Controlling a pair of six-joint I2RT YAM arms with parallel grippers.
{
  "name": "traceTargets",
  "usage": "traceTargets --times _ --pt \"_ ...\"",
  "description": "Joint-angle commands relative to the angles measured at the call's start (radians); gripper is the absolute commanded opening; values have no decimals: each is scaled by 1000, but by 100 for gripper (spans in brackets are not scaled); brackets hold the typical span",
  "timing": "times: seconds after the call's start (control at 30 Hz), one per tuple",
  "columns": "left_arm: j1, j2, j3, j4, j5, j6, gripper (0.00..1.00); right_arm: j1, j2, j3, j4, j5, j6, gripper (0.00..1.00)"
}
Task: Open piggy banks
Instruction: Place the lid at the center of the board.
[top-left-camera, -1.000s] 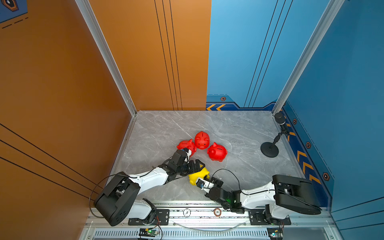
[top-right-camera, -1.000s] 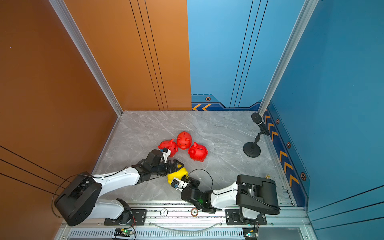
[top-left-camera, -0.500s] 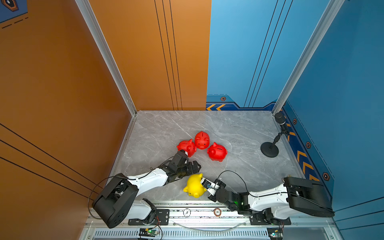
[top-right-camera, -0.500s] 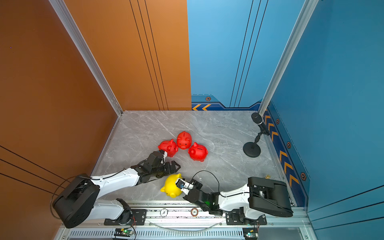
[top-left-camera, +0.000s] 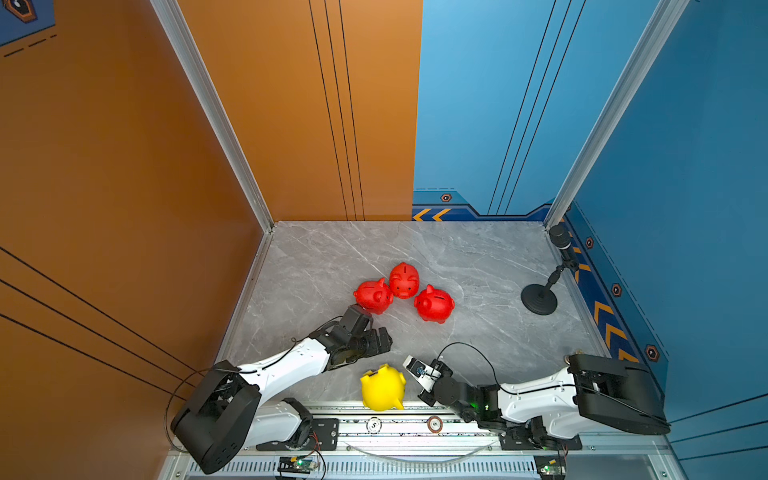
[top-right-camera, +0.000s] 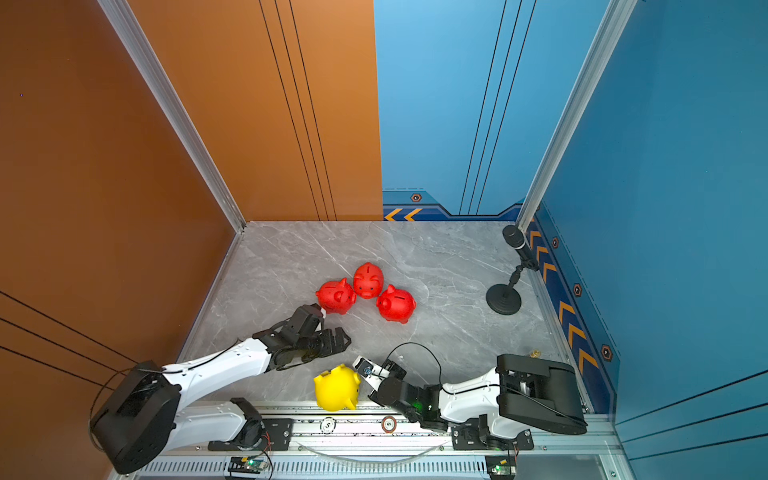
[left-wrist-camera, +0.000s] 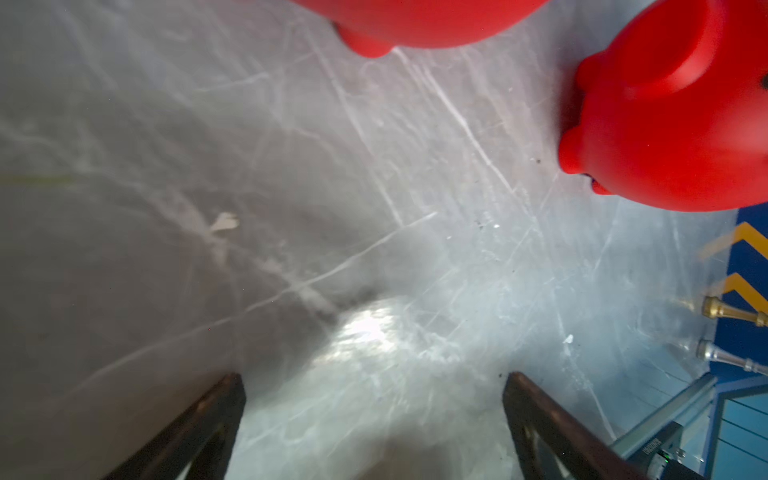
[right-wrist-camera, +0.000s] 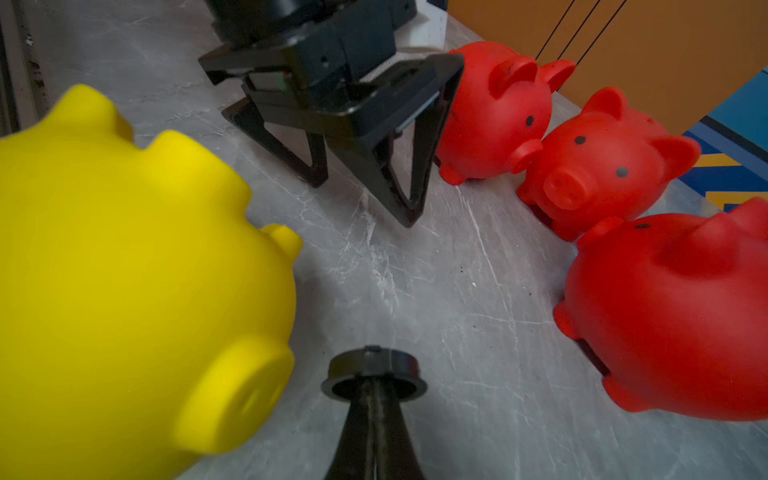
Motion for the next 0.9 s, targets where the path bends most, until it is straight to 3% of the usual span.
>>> traceTargets --times 0.0,0.43,0.87 --pt "32 -36 -21 -197 -28 39 100 -9 9 -13 15 -6 37 0" --pt "96 -166 -28 -244 2 99 100 -79 -26 17 -105 -24 118 0" --pt "168 -245 -2 -276 63 183 98 -369 -302 46 -479 -295 312 0"
